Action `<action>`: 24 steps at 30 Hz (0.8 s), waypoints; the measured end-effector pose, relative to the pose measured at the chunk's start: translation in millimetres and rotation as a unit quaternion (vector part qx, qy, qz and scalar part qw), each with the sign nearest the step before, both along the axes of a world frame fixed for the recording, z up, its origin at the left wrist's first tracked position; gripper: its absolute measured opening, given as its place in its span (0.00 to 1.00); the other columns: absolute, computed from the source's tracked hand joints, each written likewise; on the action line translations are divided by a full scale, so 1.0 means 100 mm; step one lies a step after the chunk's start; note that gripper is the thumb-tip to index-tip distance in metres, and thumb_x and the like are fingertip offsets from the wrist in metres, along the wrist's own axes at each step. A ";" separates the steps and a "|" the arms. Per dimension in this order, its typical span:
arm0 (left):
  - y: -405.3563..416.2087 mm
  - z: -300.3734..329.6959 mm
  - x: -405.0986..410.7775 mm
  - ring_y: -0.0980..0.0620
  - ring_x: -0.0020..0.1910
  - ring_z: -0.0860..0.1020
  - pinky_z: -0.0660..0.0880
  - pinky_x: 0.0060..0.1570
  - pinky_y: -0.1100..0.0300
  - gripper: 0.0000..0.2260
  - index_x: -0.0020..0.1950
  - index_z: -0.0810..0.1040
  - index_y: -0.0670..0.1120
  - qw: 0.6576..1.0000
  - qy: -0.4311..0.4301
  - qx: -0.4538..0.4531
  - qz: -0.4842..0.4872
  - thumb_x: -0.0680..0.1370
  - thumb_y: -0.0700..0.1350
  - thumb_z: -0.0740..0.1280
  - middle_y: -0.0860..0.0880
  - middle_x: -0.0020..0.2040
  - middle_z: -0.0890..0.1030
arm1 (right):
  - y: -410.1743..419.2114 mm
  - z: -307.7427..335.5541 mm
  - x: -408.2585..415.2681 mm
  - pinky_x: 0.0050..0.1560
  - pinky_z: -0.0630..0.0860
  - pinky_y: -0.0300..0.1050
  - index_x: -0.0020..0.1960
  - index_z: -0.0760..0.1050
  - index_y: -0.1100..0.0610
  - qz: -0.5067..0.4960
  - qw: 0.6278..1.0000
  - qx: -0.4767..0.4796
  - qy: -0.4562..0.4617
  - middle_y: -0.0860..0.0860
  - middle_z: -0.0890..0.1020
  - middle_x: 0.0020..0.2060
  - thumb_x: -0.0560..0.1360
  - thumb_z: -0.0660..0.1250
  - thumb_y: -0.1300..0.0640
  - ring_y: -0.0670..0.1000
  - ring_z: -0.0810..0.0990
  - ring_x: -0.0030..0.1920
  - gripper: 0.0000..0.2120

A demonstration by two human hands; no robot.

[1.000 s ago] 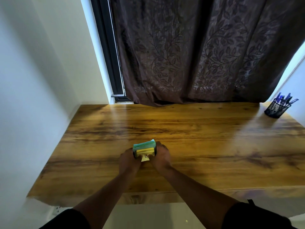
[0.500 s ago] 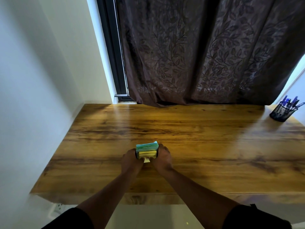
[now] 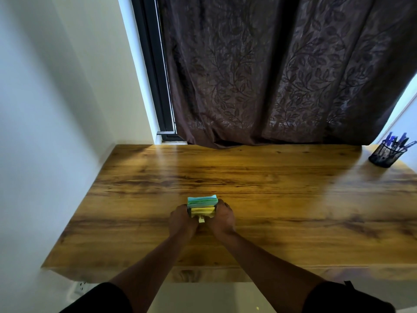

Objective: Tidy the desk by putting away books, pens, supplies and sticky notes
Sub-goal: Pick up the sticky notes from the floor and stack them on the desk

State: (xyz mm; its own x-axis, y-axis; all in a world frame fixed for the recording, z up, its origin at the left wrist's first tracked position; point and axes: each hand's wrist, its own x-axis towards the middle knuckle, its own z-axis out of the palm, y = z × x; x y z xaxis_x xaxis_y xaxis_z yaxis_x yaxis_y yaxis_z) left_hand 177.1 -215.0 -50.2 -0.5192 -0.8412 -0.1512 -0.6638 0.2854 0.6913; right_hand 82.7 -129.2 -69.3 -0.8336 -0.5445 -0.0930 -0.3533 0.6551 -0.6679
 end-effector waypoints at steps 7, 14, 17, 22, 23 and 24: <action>0.00 0.02 0.00 0.45 0.58 0.81 0.80 0.51 0.53 0.17 0.64 0.80 0.47 1.000 -0.006 -0.013 -0.007 0.75 0.43 0.73 0.46 0.58 0.84 | 0.02 0.00 0.03 0.52 0.78 0.42 0.70 0.71 0.56 -0.007 1.000 -0.023 -0.012 0.52 0.82 0.61 0.72 0.78 0.57 0.53 0.81 0.61 0.29; 0.02 0.02 -0.04 0.43 0.58 0.82 0.80 0.53 0.51 0.17 0.64 0.80 0.44 1.000 -0.007 -0.002 0.001 0.76 0.42 0.73 0.44 0.59 0.84 | 0.02 0.03 0.04 0.52 0.78 0.41 0.68 0.74 0.54 -0.015 0.999 -0.020 -0.022 0.50 0.83 0.61 0.73 0.78 0.55 0.51 0.82 0.61 0.26; 0.01 0.02 -0.04 0.44 0.59 0.81 0.81 0.54 0.51 0.17 0.64 0.80 0.44 1.000 -0.006 0.004 0.001 0.76 0.41 0.73 0.44 0.59 0.84 | 0.04 0.03 0.02 0.52 0.79 0.42 0.67 0.74 0.52 -0.019 0.999 -0.029 -0.020 0.50 0.83 0.60 0.72 0.78 0.54 0.52 0.82 0.59 0.26; 0.02 0.04 -0.03 0.44 0.61 0.80 0.77 0.51 0.55 0.18 0.66 0.78 0.46 1.000 0.004 -0.001 -0.003 0.76 0.42 0.73 0.46 0.60 0.83 | 0.06 0.03 0.01 0.46 0.75 0.40 0.71 0.68 0.54 -0.001 1.000 -0.027 -0.011 0.52 0.83 0.59 0.73 0.77 0.56 0.54 0.82 0.58 0.30; 0.03 0.04 -0.04 0.44 0.61 0.79 0.75 0.49 0.57 0.19 0.66 0.78 0.47 1.000 0.011 -0.001 -0.006 0.76 0.42 0.73 0.46 0.60 0.83 | 0.06 0.03 0.02 0.47 0.75 0.40 0.71 0.68 0.54 -0.003 1.000 -0.026 -0.011 0.52 0.83 0.60 0.73 0.77 0.56 0.53 0.82 0.59 0.30; 0.03 0.04 -0.04 0.44 0.61 0.79 0.74 0.48 0.57 0.19 0.67 0.77 0.47 1.000 0.016 -0.002 -0.008 0.76 0.42 0.73 0.46 0.61 0.83 | 0.05 0.03 0.02 0.48 0.76 0.40 0.71 0.68 0.54 -0.006 1.000 -0.025 -0.012 0.52 0.82 0.60 0.73 0.77 0.55 0.53 0.82 0.59 0.30</action>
State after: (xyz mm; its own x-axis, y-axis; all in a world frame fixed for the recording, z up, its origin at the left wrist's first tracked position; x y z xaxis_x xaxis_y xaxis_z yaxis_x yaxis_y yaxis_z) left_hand 173.5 -212.0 -45.9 -0.5374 -0.8332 -0.1307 -0.6365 0.2990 0.7110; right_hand 84.9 -123.9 -66.3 -0.8382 -0.5386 -0.0857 -0.3289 0.6246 -0.7083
